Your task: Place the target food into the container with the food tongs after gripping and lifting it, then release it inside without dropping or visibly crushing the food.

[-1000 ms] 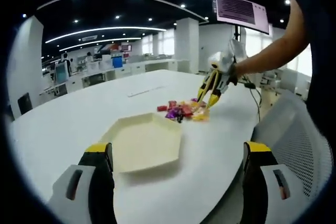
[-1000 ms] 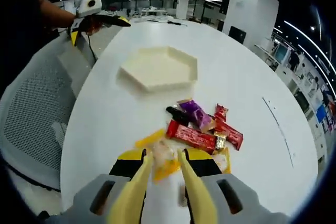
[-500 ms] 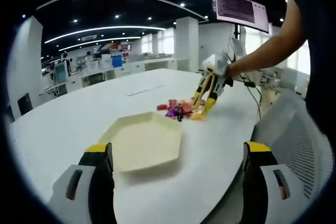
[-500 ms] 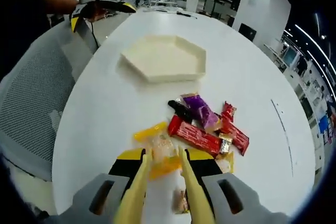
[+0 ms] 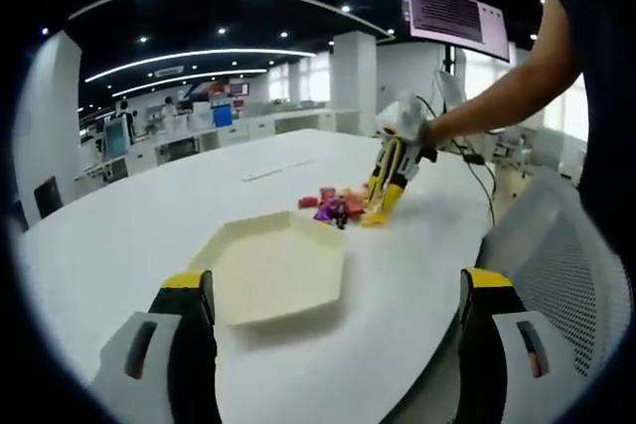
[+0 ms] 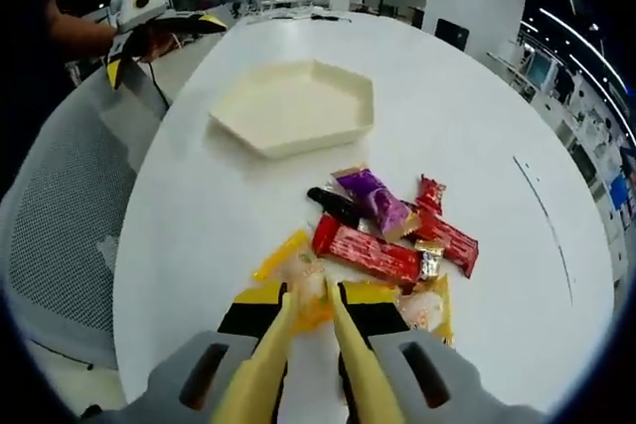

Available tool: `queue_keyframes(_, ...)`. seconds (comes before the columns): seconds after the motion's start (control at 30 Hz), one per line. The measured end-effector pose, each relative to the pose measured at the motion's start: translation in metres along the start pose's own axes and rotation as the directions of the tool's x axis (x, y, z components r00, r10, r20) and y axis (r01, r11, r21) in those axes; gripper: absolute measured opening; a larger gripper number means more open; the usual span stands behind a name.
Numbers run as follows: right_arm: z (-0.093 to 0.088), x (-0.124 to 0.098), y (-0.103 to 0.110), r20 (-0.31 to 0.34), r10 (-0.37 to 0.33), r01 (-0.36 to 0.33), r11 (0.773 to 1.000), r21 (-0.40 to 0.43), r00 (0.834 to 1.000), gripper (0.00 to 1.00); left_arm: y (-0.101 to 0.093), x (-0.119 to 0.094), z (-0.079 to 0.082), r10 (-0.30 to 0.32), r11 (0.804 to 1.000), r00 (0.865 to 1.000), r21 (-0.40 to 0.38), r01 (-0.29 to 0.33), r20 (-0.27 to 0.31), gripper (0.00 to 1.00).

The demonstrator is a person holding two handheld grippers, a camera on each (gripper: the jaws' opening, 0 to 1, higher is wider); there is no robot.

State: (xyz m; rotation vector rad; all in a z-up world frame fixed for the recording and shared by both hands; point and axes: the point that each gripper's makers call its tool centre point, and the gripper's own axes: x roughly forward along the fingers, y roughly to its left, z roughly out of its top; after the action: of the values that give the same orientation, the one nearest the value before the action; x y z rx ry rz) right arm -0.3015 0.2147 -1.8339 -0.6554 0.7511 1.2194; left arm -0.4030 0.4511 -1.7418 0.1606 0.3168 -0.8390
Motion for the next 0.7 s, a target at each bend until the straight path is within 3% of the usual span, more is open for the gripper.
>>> queue_keyframes(0.33, 0.013, -0.019, -0.002, 0.027, -0.011, 0.007, 0.993, 0.119, 1.0, 0.2, -0.001, 0.0, -0.001, -0.006, 1.0, 1.0, 0.02, 0.006, -0.003, 0.99)
queue_keyframes(0.5, 0.022, -0.038, -0.014, 0.036, -0.055, 0.049, 0.988, 0.148, 0.998, 0.2, -0.006, 0.003, -0.006, -0.029, 0.999, 0.999, 0.021, 0.029, -0.027, 1.0)
queue_keyframes(0.7, 0.031, -0.058, -0.026, 0.025, -0.088, 0.082, 0.978, 0.191, 0.996, 0.19, -0.003, 0.001, -0.004, -0.026, 1.0, 1.0, -0.003, 0.026, -0.013, 1.0)
